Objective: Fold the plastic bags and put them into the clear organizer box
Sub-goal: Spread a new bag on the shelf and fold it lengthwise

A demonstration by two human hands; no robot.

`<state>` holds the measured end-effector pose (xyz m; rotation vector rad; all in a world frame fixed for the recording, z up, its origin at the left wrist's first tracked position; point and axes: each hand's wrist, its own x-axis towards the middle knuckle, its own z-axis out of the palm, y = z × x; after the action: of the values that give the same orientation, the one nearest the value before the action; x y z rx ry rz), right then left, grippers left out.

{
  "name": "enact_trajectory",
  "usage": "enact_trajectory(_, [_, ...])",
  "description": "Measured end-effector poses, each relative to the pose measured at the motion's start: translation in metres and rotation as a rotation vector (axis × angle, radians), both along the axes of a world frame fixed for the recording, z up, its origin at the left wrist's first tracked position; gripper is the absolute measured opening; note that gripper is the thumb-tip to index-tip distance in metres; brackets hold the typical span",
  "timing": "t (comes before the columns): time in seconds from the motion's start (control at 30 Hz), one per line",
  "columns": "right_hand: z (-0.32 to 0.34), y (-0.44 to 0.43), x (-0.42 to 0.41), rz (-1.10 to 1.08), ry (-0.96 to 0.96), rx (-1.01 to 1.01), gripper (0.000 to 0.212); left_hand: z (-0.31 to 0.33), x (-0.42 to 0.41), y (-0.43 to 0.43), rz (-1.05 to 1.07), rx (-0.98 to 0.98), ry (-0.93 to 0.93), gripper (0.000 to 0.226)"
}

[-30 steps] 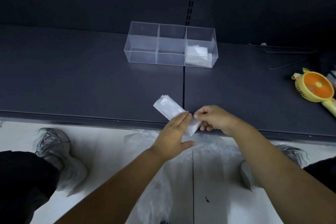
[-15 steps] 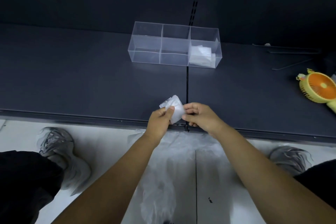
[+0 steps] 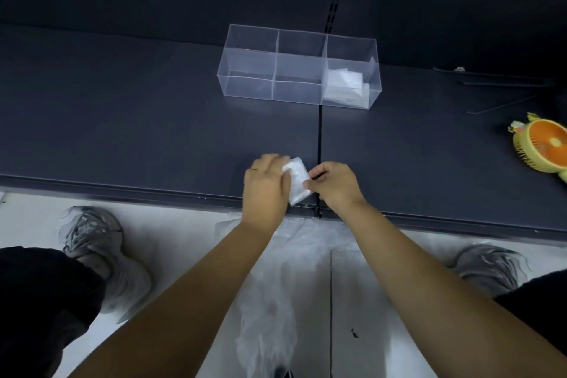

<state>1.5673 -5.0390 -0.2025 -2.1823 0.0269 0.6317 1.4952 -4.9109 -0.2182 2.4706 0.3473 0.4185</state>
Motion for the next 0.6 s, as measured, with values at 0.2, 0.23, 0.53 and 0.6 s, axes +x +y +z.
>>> enact_trajectory(0.2, [-0.005, 0.008, -0.013, 0.062, -0.166, -0.098, 0.019, -0.033, -0.013, 0.013, -0.214, 0.395, 0.438, 0.070])
enact_trajectory(0.23, [-0.010, 0.009, -0.019, 0.083, -0.252, -0.151, 0.026, -0.034, -0.014, 0.014, -0.216, 0.413, 0.449, 0.073])
enact_trajectory(0.53, [-0.037, 0.009, -0.034, -0.079, -0.577, -0.337, 0.019, -0.028, -0.007, 0.019, -0.224, 0.425, 0.540, 0.097])
enact_trajectory(0.6, [-0.036, 0.009, -0.031, -0.093, -0.582, -0.363, 0.011, -0.027, -0.005, 0.019, -0.229, 0.418, 0.554, 0.098])
